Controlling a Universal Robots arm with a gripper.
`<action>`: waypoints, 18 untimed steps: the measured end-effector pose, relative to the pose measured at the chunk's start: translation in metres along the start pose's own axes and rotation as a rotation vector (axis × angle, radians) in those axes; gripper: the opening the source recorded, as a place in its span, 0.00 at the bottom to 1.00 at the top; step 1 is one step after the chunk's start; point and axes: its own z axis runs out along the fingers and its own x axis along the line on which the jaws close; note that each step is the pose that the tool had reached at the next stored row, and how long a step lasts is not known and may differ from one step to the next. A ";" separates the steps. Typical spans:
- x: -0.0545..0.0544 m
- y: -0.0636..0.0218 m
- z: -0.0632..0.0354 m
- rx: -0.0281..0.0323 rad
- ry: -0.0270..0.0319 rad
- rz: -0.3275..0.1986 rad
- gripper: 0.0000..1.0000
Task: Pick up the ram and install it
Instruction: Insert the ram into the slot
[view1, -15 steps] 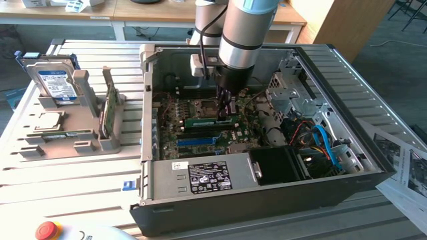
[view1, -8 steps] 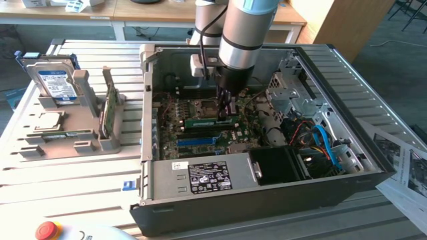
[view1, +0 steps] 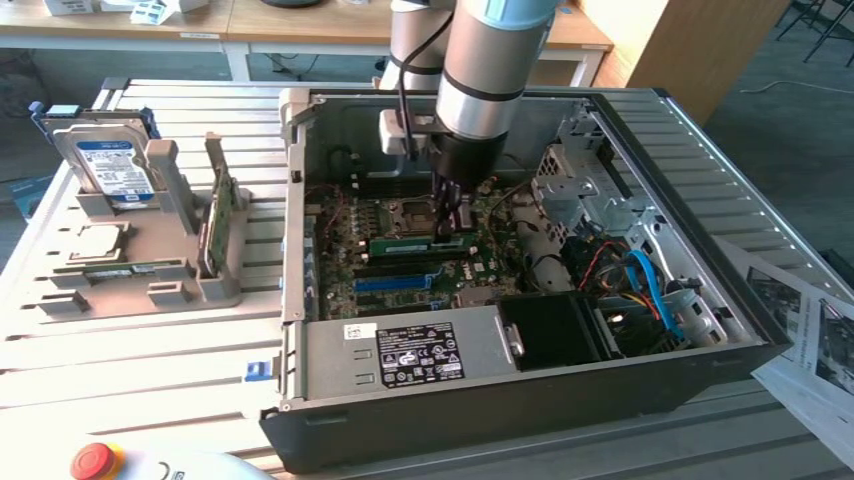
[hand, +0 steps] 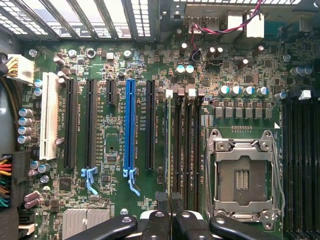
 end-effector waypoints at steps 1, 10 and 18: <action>0.000 0.0002 0.0005 0.0007 -0.0001 0.000 0.12; 0.000 0.0001 0.0022 0.0008 -0.0017 0.002 0.12; 0.000 0.0001 0.0021 0.0022 -0.0094 0.002 0.12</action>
